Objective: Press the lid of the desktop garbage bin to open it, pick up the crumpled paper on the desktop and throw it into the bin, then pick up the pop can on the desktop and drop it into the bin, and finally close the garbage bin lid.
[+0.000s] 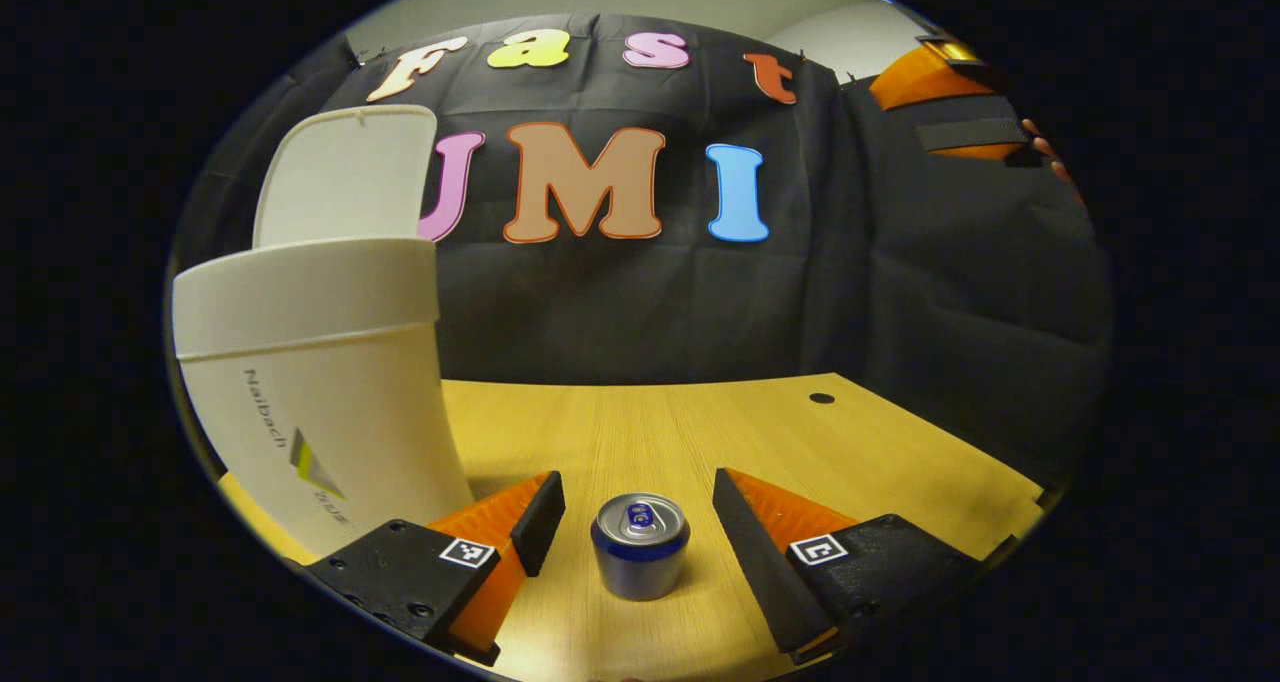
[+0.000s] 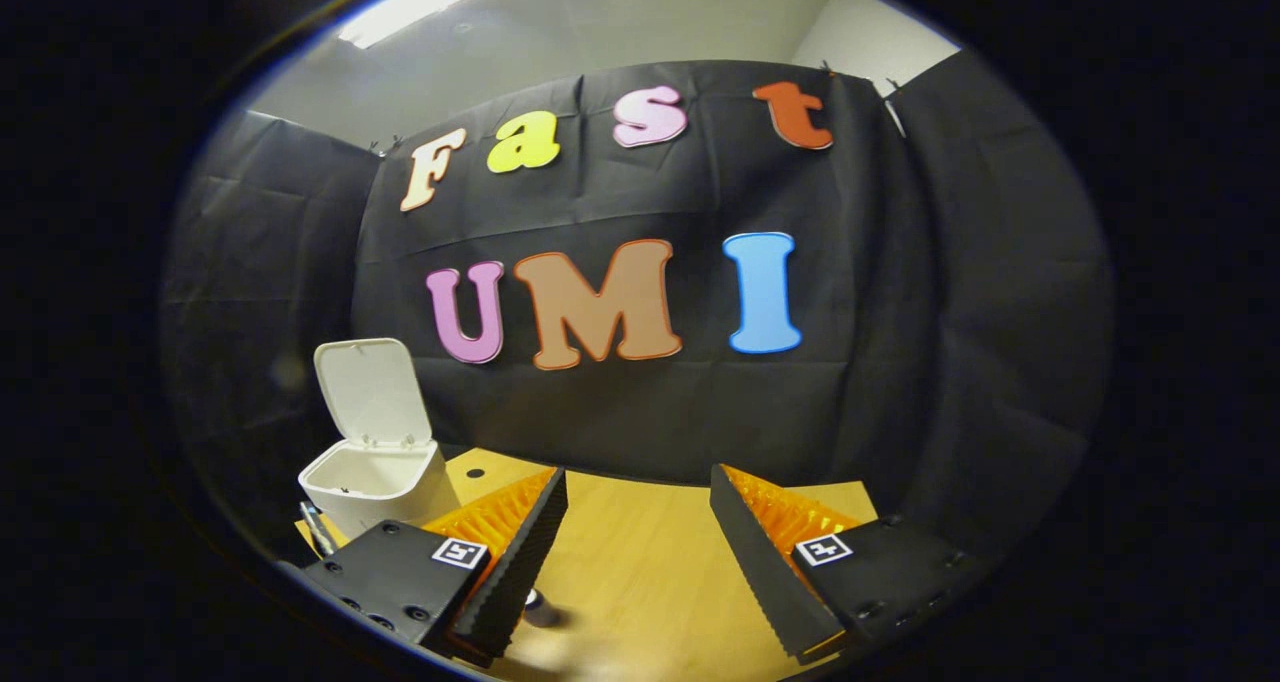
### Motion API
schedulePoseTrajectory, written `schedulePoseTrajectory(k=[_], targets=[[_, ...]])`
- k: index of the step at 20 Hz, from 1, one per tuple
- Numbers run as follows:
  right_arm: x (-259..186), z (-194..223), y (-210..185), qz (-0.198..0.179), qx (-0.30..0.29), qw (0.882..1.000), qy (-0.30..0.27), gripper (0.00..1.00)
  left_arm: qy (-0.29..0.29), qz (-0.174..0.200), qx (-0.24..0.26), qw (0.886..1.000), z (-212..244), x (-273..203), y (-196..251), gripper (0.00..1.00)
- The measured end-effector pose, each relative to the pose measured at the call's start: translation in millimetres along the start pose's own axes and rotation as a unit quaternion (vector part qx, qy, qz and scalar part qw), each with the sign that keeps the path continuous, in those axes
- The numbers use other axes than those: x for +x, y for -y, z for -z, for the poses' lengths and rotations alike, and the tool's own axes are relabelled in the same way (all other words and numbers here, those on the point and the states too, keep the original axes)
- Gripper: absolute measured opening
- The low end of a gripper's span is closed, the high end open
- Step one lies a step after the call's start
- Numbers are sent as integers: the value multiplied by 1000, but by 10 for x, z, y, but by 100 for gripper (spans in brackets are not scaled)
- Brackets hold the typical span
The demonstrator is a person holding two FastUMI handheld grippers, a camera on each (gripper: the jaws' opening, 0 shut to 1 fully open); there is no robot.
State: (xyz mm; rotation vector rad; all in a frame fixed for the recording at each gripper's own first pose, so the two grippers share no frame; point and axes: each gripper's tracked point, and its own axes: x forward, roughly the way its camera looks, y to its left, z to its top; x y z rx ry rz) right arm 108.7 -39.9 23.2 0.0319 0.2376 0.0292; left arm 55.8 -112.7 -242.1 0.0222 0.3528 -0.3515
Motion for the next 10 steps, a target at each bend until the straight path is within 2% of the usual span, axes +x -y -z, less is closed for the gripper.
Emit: schedulePoseTrajectory(k=[5,10], targets=[[-345,175,494,82,5,997,2,95,-36,7,-12,999,378,276,47,91],[-625,504,574,106,0,994,-35,95,-77,-7,6,997,659,384,-13,91]])
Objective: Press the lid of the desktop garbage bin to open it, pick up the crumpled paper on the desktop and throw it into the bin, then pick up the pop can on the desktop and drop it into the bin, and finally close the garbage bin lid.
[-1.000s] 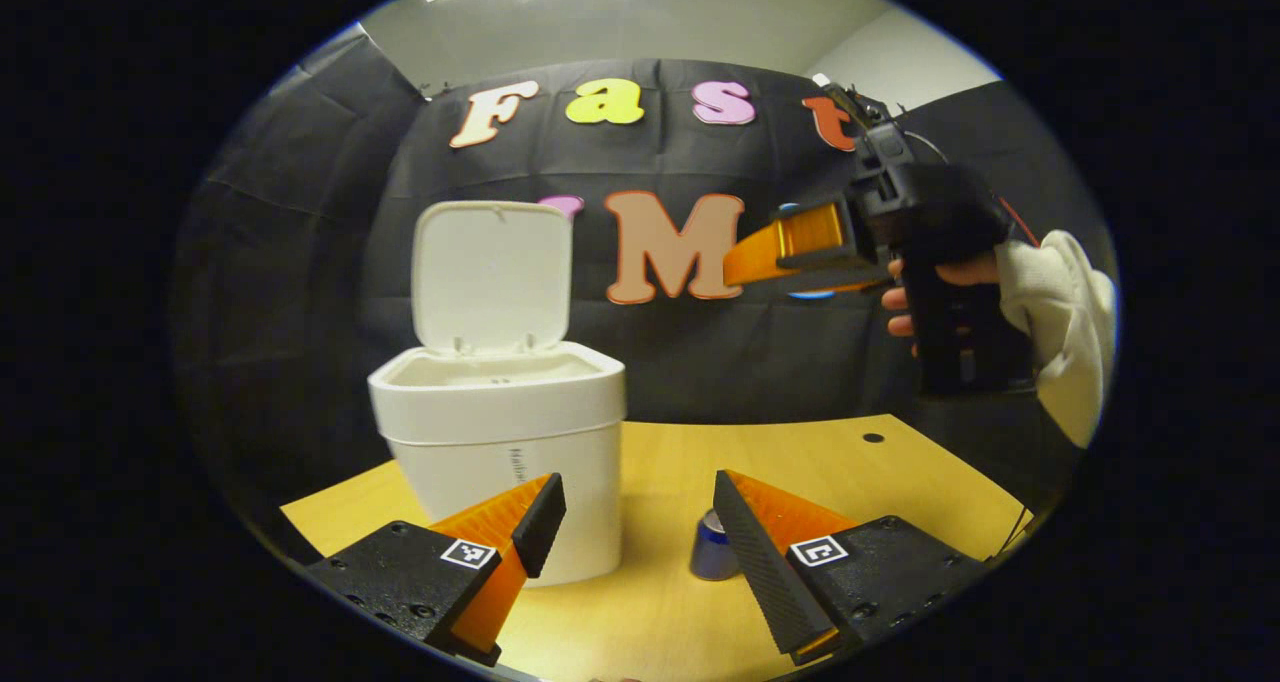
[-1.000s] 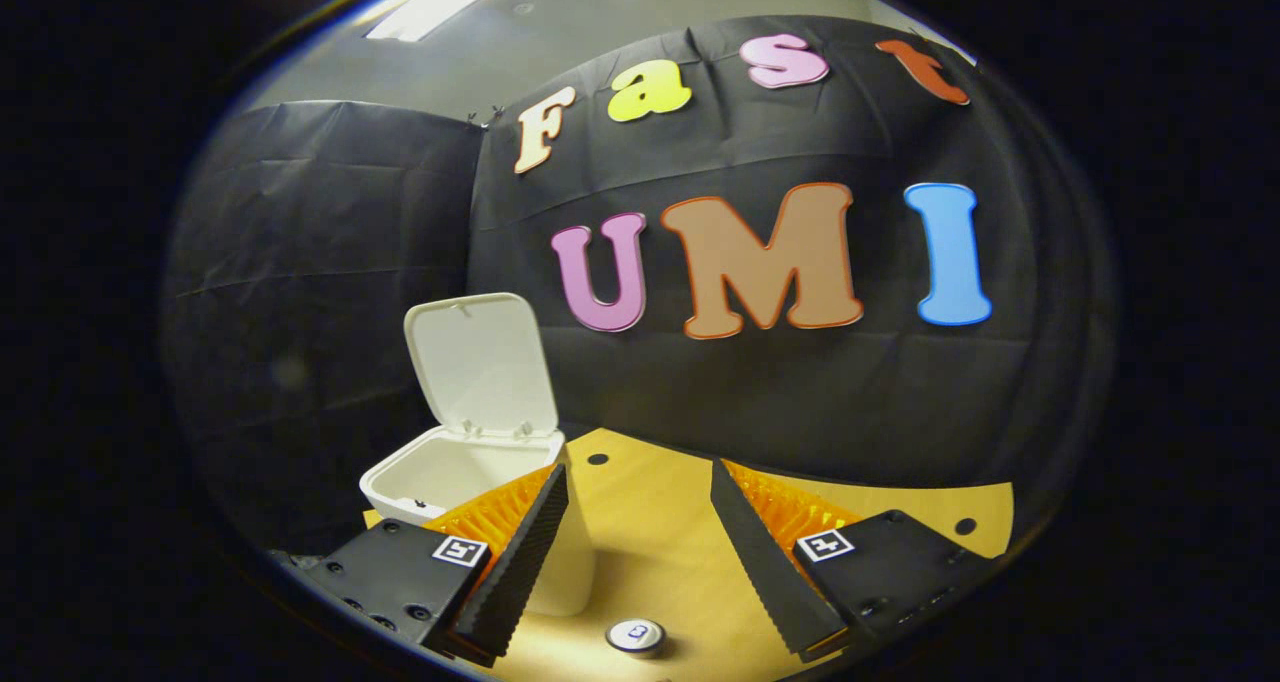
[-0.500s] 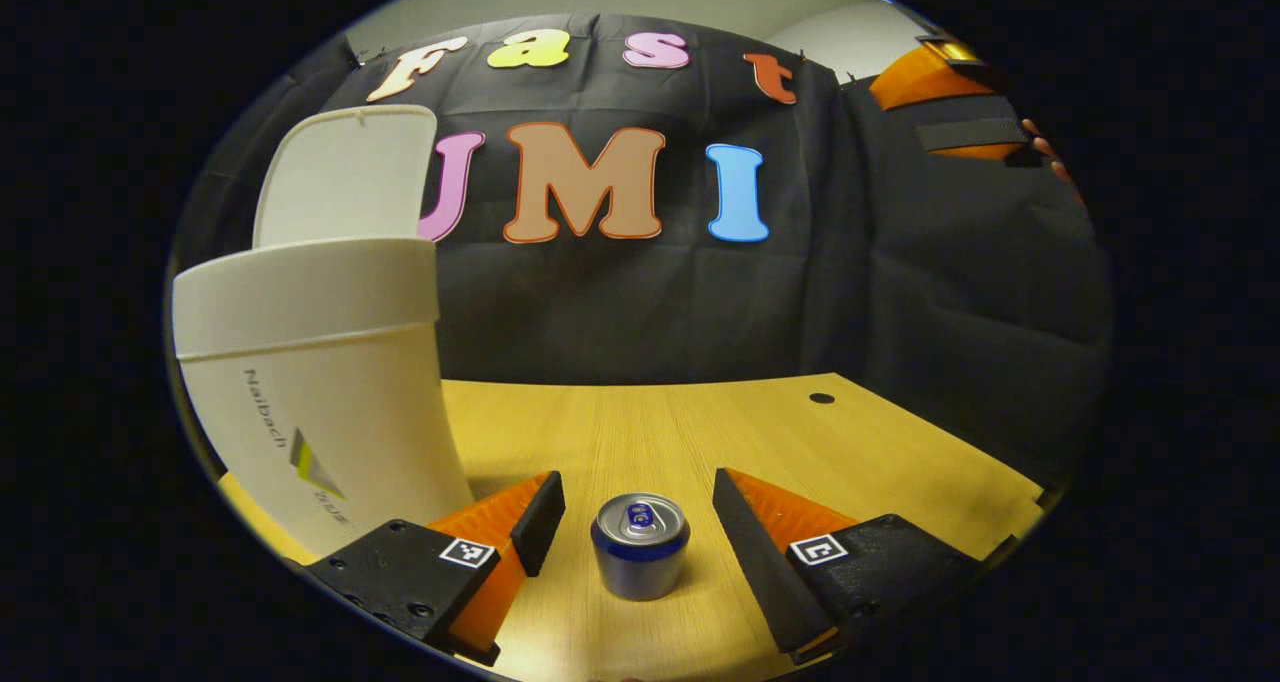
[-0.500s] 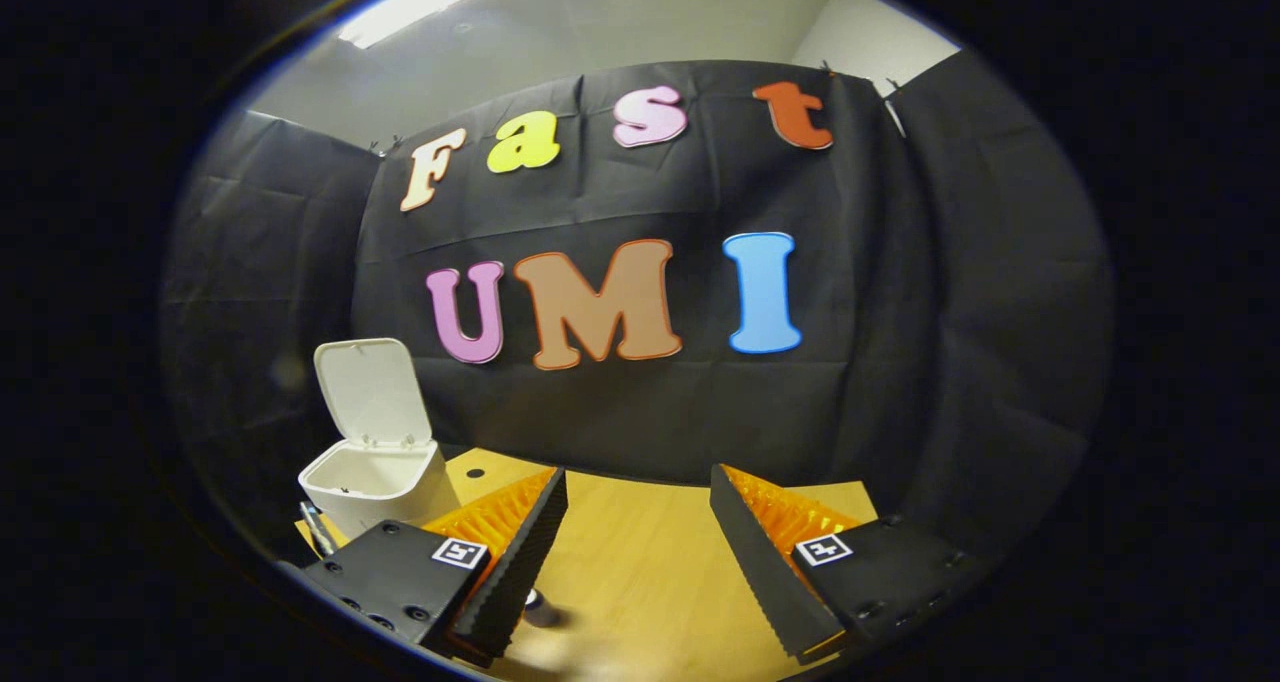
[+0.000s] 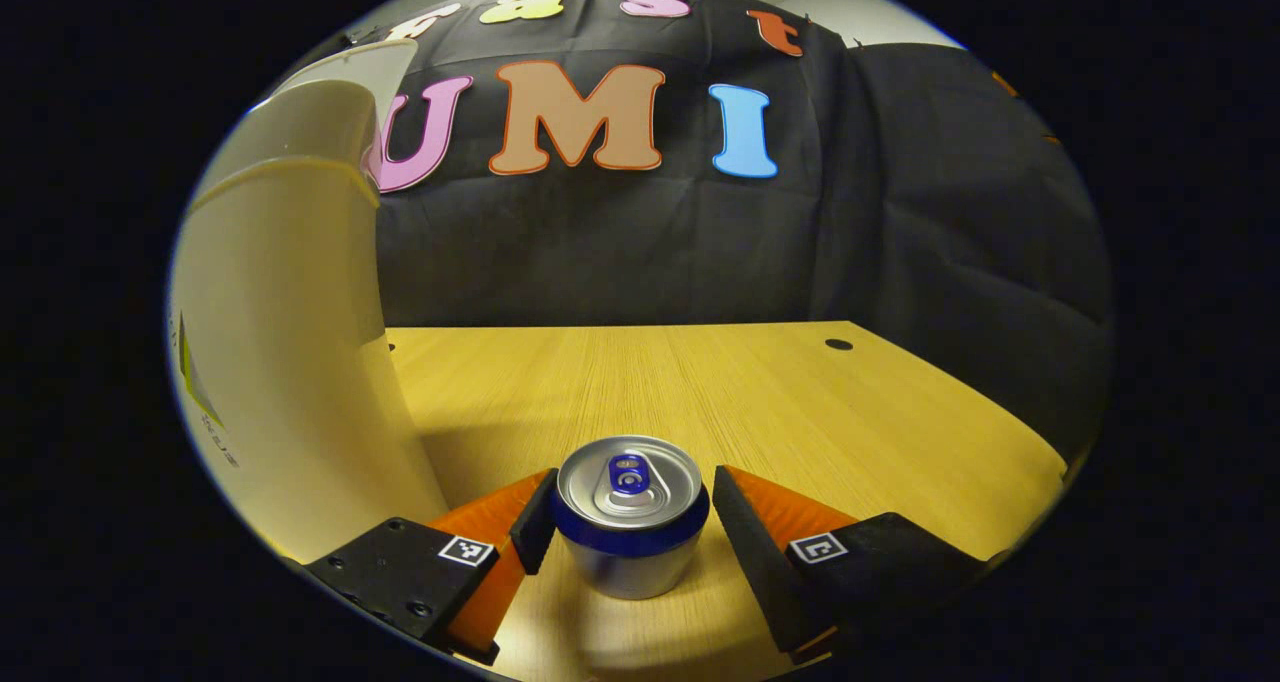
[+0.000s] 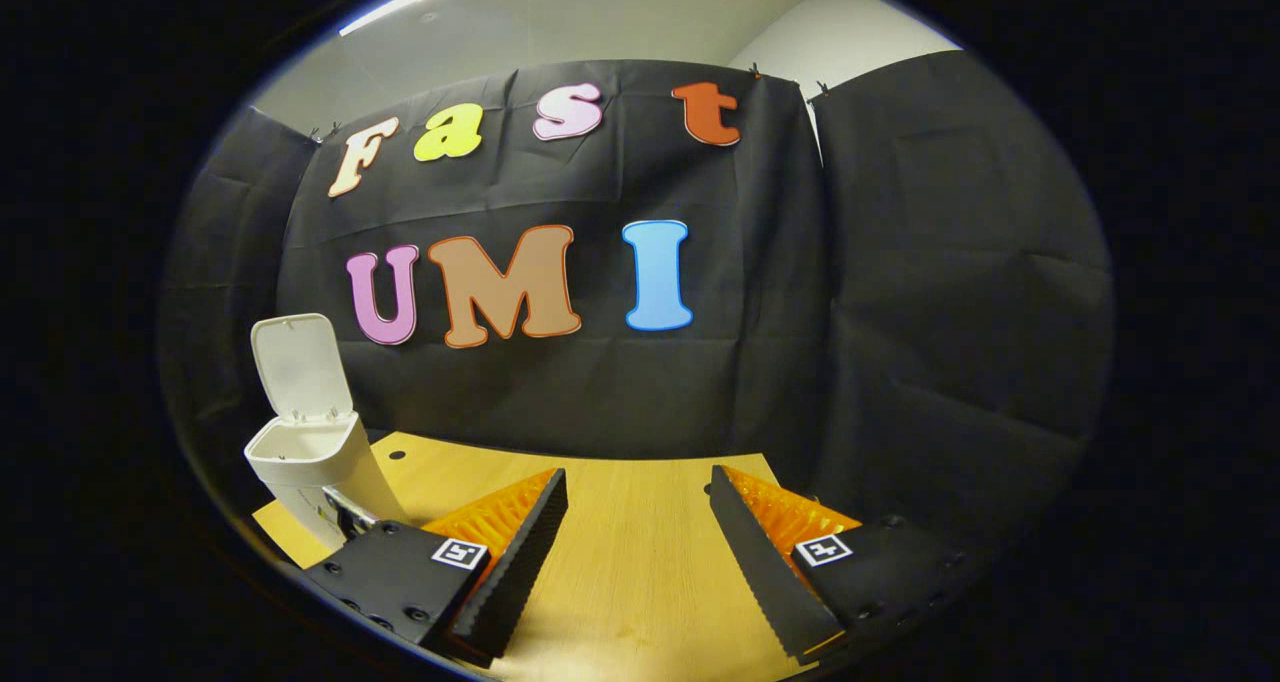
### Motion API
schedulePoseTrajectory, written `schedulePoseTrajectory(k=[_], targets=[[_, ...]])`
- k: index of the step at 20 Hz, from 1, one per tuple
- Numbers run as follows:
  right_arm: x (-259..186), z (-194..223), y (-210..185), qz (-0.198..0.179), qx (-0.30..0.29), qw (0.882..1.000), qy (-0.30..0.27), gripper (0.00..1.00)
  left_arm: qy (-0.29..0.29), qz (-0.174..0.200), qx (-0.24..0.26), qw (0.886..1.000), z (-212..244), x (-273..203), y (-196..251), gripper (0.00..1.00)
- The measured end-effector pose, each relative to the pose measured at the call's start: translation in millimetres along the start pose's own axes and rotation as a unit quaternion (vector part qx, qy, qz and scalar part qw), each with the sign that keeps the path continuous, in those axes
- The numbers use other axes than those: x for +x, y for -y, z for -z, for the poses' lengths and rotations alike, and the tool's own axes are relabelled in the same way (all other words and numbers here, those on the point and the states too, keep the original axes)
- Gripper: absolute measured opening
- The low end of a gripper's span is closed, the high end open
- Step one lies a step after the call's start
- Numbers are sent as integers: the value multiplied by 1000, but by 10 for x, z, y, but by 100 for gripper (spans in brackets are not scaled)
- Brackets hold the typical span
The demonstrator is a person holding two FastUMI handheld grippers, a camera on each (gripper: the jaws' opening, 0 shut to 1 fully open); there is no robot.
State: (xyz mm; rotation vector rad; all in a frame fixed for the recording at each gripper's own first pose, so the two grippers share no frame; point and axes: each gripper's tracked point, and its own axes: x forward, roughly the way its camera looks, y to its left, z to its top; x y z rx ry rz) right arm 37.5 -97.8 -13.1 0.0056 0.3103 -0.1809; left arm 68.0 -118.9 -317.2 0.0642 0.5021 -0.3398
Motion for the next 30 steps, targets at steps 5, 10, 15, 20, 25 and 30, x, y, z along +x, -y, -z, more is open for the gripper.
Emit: schedulePoseTrajectory(k=[5,10,15,20,25,30], targets=[[-32,241,-180,-17,13,1000,-22,96,3,5,14,1000,-87,-66,36,78],[60,409,-542,-54,0,998,-26,96,49,13,3,999,-669,-266,-4,77],[51,455,-912,-104,-7,994,-16,96,91,29,-6,995,-1532,-497,-70,77],[4,549,-1199,-145,7,989,-13,96,121,25,22,992,-2344,-743,-157,77],[56,736,-1351,-167,7,986,-26,96,153,-14,-14,988,-2926,-986,-627,76],[104,977,-1517,-188,0,981,-52,94,158,-97,-20,982,-3122,-1240,-1496,76]])
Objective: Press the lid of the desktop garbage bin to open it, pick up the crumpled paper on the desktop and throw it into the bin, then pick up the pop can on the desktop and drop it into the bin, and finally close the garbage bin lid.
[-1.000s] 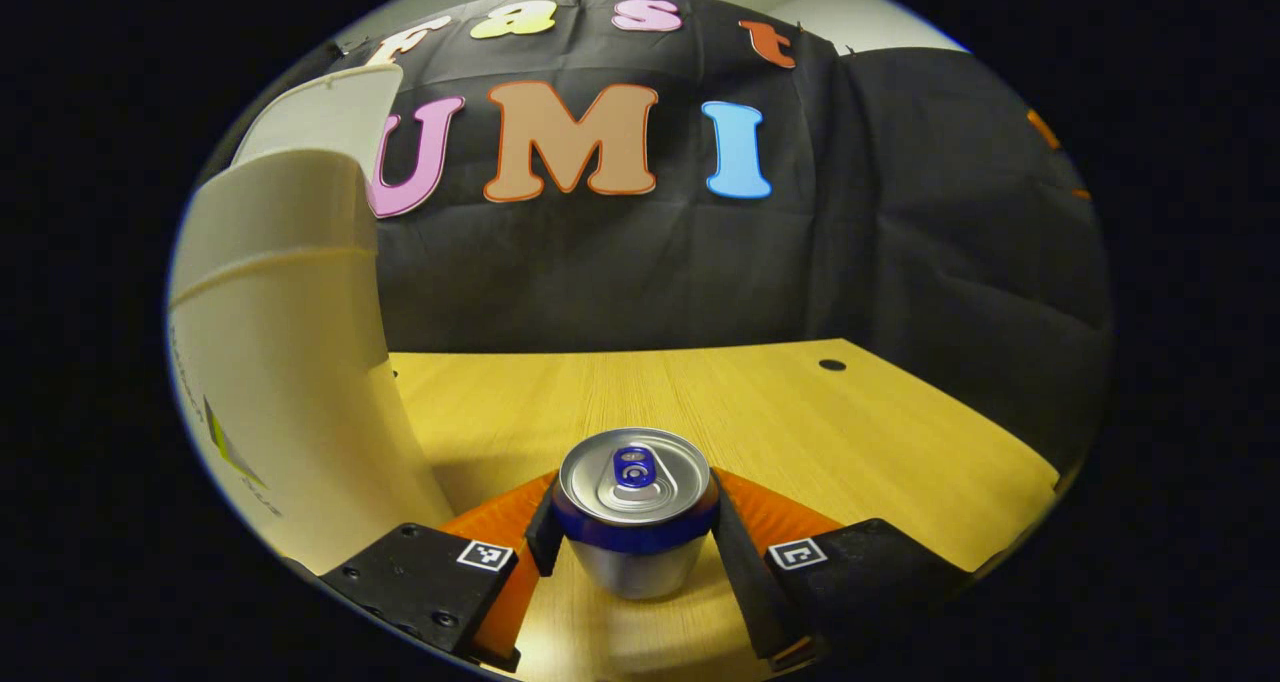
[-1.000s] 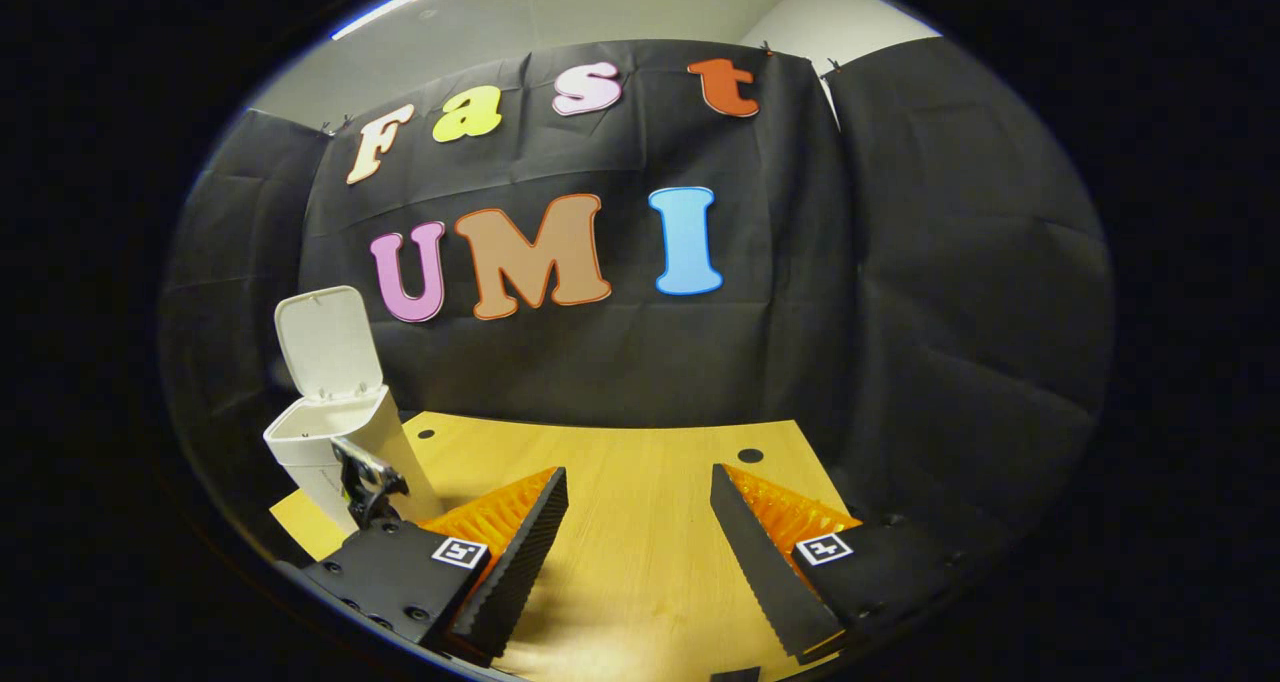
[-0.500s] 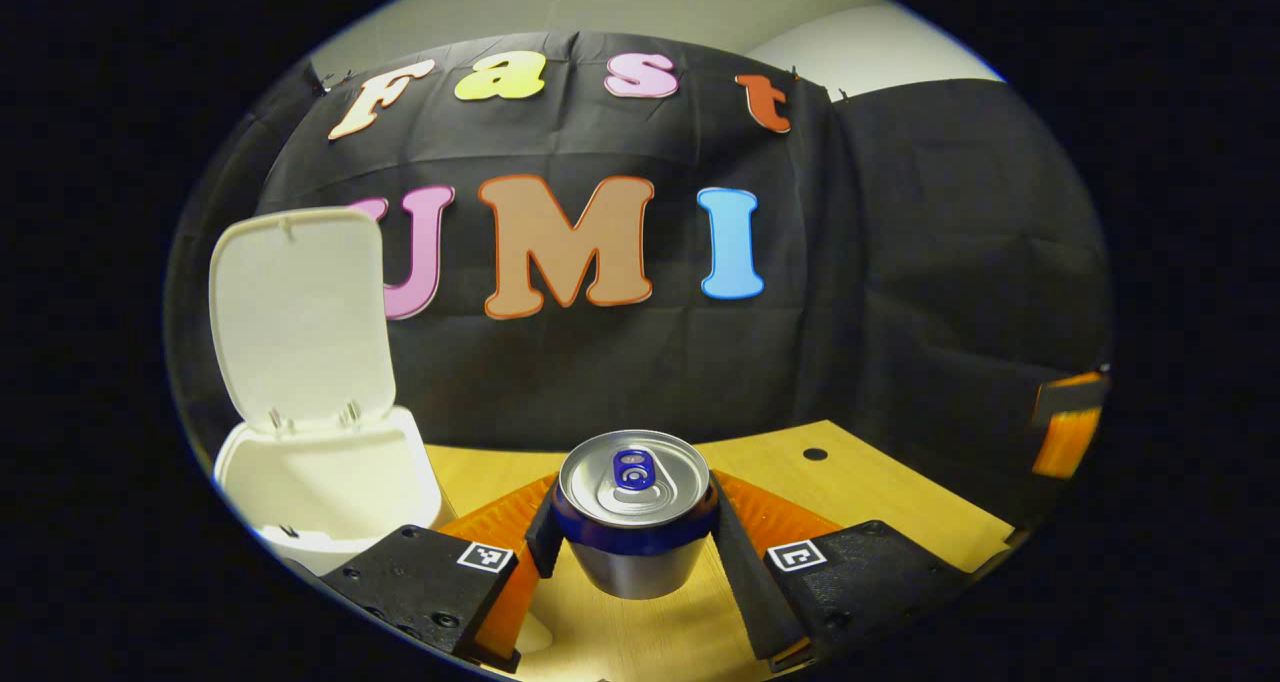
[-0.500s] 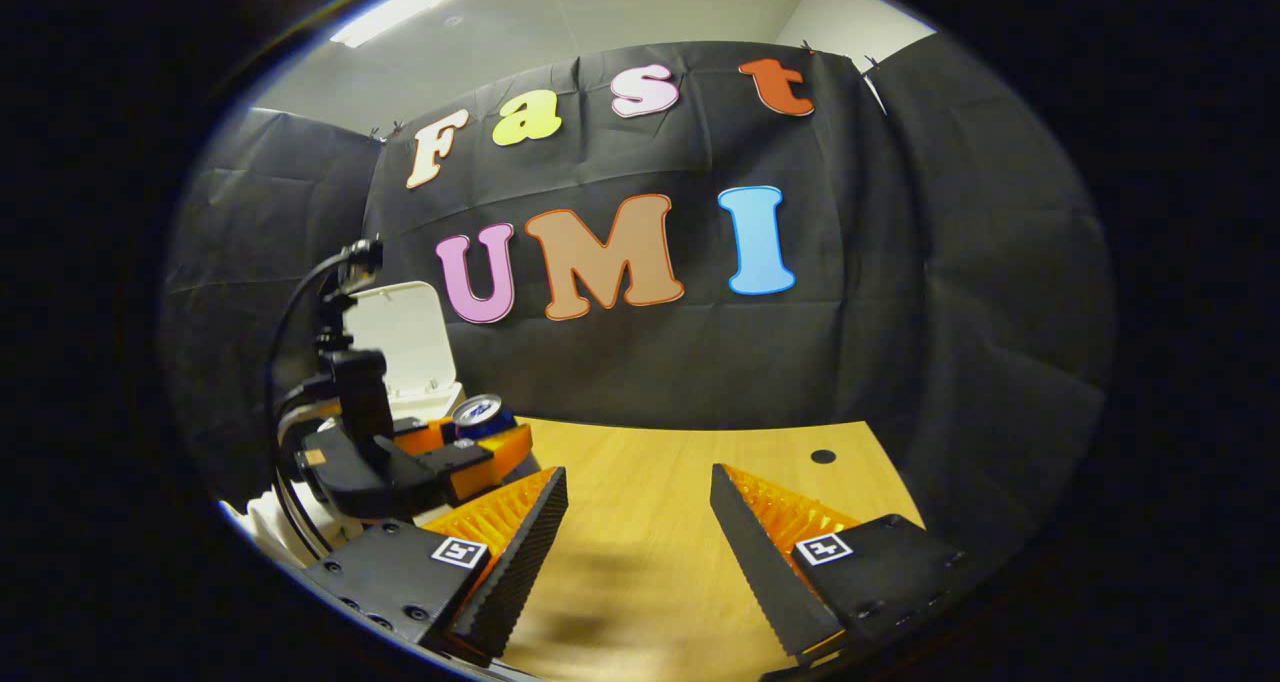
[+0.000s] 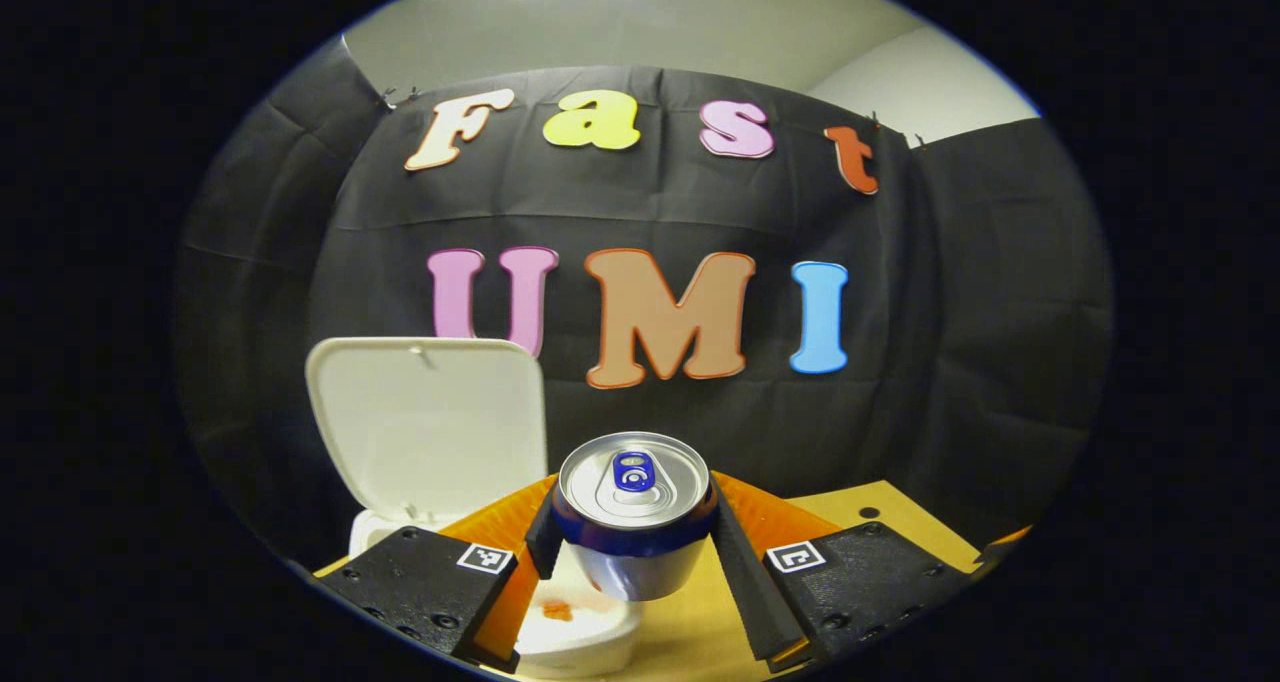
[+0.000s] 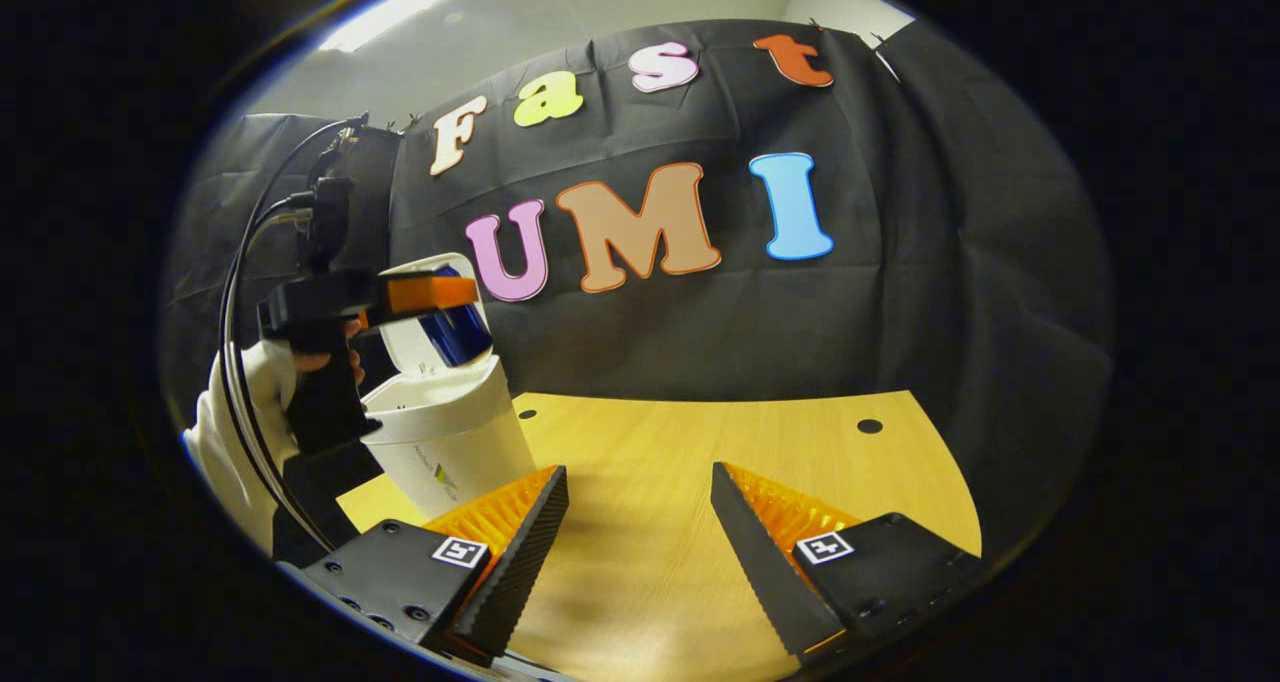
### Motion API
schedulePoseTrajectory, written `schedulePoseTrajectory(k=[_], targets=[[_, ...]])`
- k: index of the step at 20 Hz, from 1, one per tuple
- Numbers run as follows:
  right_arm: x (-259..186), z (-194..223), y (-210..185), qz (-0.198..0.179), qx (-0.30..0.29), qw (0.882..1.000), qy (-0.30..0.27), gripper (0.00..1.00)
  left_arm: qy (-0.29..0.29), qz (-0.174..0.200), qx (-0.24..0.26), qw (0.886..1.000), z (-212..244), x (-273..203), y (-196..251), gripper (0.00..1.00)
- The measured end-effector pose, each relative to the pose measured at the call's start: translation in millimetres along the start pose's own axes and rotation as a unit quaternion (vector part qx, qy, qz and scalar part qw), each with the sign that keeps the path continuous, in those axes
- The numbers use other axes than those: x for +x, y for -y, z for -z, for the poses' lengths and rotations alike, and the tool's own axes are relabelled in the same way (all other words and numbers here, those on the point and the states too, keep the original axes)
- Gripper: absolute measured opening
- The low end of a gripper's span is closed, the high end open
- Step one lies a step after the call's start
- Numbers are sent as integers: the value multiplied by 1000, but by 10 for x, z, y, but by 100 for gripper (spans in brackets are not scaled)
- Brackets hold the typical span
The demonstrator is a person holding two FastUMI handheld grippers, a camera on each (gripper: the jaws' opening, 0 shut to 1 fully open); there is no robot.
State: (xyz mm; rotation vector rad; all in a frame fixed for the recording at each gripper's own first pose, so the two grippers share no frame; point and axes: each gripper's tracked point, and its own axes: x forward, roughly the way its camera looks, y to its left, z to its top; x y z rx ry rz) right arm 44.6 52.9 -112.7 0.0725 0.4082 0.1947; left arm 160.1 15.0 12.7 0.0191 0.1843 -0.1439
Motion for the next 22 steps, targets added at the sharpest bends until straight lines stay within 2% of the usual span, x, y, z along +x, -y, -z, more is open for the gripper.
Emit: schedulePoseTrajectory(k=[4,10,12,13,17,22], targets=[[70,137,-139,-17,-9,1000,-19,96,-21,-49,-8,999,127,-48,-591,77],[97,272,-249,-24,-20,999,-35,96,-43,-85,-18,995,340,-106,-993,78],[80,290,-244,-21,-21,999,-38,94,-39,-81,-14,996,321,-131,-995,82],[64,293,-223,-17,-22,999,-39,96,-36,-79,-11,996,292,-141,-999,94],[37,323,-132,-1,-17,999,-40,96,-25,-63,15,998,174,-131,-932,93],[7,398,-92,11,-14,999,-44,96,14,-50,75,996,-298,-93,-843,93]])
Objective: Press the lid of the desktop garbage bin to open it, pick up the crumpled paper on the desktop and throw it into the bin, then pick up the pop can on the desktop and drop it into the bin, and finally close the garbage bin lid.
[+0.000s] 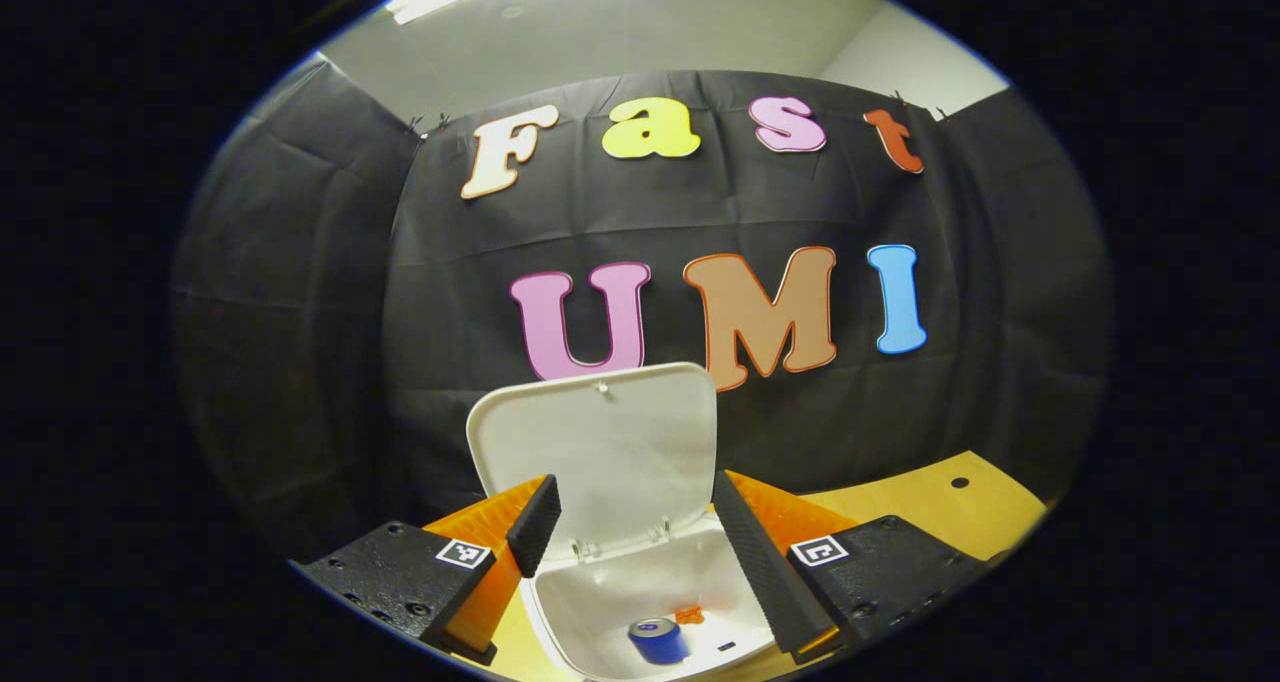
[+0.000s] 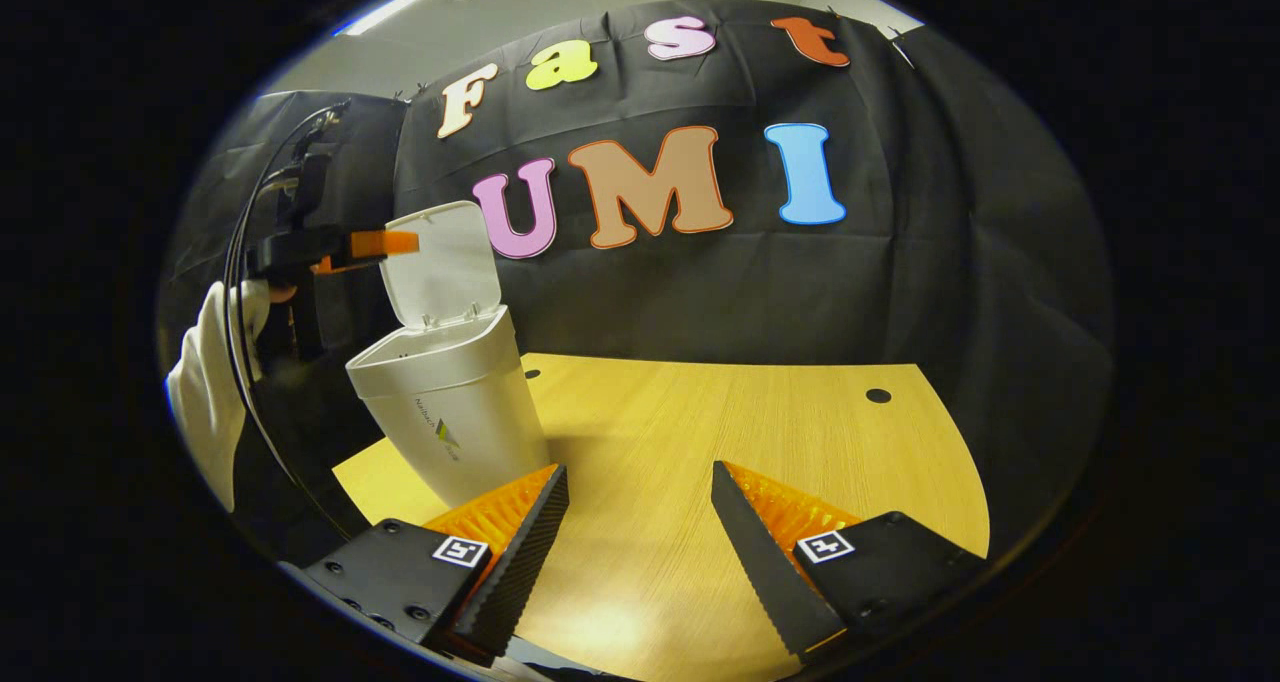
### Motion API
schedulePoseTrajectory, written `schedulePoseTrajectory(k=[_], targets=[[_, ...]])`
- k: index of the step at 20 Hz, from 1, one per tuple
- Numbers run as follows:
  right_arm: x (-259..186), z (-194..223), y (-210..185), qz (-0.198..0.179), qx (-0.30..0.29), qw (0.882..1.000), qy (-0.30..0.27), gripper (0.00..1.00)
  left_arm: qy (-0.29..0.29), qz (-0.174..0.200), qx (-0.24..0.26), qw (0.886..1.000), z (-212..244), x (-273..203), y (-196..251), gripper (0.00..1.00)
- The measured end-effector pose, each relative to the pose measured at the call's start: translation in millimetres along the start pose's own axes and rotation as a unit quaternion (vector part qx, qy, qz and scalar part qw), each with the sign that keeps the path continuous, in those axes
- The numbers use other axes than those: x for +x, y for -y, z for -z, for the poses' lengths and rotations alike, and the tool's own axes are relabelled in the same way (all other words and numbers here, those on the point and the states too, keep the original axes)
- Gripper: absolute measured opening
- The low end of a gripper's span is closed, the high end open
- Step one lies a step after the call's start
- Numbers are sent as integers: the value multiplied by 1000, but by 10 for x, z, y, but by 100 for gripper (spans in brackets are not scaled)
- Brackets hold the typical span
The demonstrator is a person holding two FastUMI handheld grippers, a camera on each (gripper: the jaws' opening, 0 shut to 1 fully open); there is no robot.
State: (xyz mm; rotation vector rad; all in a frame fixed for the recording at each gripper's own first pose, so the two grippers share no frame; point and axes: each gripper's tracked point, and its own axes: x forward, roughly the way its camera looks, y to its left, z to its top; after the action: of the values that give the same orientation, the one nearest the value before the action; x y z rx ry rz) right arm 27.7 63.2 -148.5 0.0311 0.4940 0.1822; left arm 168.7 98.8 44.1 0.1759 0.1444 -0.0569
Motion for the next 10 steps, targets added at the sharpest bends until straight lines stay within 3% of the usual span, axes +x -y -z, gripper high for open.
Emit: schedulePoseTrajectory(k=[6,10], targets=[[-32,124,83,11,-5,1000,-11,96,38,-3,-1,999,-730,225,-86,93],[-34,154,125,15,-3,1000,-15,96,42,-21,-19,999,-975,481,-282,93]])
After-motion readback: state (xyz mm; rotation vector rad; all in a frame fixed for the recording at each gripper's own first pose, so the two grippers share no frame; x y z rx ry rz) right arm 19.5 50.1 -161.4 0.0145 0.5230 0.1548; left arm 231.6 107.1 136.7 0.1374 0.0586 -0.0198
